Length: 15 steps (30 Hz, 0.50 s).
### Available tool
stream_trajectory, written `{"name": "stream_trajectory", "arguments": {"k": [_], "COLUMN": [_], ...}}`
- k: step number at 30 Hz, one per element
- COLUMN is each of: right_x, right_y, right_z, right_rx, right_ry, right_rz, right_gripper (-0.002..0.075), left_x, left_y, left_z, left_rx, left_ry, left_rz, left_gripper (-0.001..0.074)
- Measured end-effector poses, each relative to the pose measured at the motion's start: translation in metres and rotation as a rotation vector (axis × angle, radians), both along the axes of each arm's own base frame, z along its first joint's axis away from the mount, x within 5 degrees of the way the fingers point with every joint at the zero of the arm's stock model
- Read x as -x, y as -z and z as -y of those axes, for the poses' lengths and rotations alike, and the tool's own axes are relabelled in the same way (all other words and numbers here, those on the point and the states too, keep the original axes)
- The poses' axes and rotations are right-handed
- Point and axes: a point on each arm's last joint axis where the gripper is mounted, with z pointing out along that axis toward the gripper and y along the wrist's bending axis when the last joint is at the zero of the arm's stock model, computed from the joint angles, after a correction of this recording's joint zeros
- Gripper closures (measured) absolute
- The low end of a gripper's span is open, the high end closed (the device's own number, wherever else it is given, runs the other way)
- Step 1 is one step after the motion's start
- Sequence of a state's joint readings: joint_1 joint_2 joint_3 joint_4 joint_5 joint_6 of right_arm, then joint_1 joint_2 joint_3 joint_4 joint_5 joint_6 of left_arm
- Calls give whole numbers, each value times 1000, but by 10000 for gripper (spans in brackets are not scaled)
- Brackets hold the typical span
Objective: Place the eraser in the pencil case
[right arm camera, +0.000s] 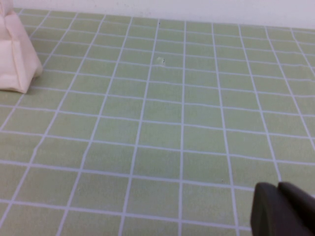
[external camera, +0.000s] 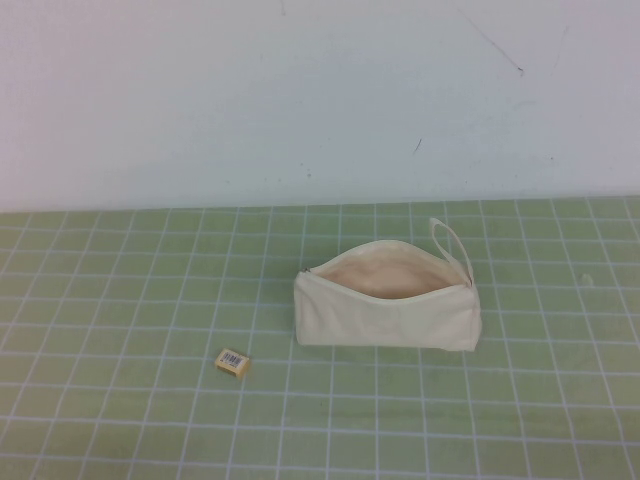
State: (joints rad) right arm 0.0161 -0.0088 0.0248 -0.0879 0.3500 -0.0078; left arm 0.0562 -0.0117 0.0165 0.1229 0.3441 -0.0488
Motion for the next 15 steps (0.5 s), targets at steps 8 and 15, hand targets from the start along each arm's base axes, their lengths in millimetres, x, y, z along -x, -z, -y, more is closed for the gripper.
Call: {"name": "stream_trajectory", "arguments": {"k": [8,15], "right_x": [0,0], "right_y": [0,0], "right_z": [0,0], "right_rx": [0,0], "right_ry": [0,0], "right_rz": [0,0], "right_gripper": [727,727], "left_x": [-4,-5], "left_y": [-11,-25], "left_z": [16,12], "left_rx": [922,1139], "left_ry": [-38,-55], "left_rz": [155,299], "left_gripper": [736,736]}}
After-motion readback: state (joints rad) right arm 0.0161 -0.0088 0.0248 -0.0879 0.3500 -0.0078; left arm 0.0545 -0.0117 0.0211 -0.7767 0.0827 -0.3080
